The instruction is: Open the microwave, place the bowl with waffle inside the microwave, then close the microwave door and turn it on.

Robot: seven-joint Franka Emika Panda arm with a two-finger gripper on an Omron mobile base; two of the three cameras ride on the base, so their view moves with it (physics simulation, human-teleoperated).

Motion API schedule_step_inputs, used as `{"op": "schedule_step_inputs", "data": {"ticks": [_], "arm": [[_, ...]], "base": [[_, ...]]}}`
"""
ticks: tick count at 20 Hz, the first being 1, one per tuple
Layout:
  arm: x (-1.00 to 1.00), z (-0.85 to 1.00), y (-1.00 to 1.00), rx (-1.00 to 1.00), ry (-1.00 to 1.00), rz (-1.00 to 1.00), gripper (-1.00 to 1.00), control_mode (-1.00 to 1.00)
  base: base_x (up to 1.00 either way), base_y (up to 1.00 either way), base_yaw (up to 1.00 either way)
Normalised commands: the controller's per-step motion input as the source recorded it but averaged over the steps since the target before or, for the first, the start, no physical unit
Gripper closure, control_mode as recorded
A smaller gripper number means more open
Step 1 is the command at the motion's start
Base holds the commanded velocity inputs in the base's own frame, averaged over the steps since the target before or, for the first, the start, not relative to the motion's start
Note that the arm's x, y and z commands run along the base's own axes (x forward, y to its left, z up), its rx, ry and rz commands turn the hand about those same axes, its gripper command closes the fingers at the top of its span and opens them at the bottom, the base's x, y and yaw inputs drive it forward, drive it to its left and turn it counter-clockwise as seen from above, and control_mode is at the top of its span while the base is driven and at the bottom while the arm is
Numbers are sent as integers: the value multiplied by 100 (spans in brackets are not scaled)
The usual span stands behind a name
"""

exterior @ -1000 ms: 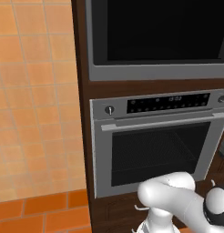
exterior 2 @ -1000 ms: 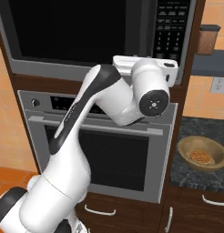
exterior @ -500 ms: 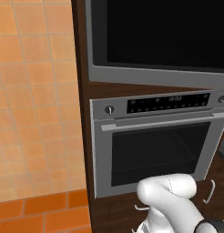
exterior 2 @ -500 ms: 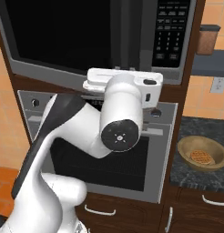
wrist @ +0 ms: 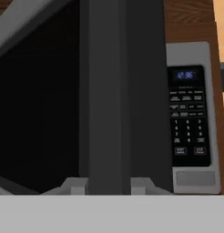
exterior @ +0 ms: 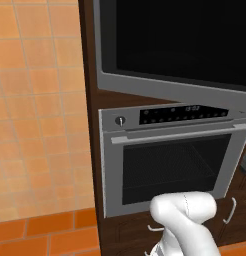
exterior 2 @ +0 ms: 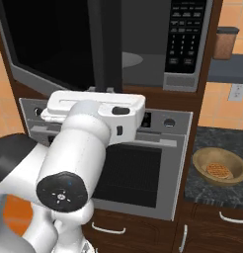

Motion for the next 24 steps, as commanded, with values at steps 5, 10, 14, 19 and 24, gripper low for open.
{"op": "schedule_step_inputs", "data": {"ticks": [5, 10, 14, 19, 24], "arm": [[-36, 0, 24, -2, 0, 0, 100, -100], [0, 0, 0, 0, 0, 0, -100, -100], [0, 0, 0, 0, 0, 0, -100, -100], [0, 0, 0, 0, 0, 0, -100, -100], [-62, 0, -30, 0, 0, 6, -100, -100]], "base": [[0, 0, 0], [0, 0, 0], [0, 0, 0], [0, 0, 0], [0, 0, 0]]}}
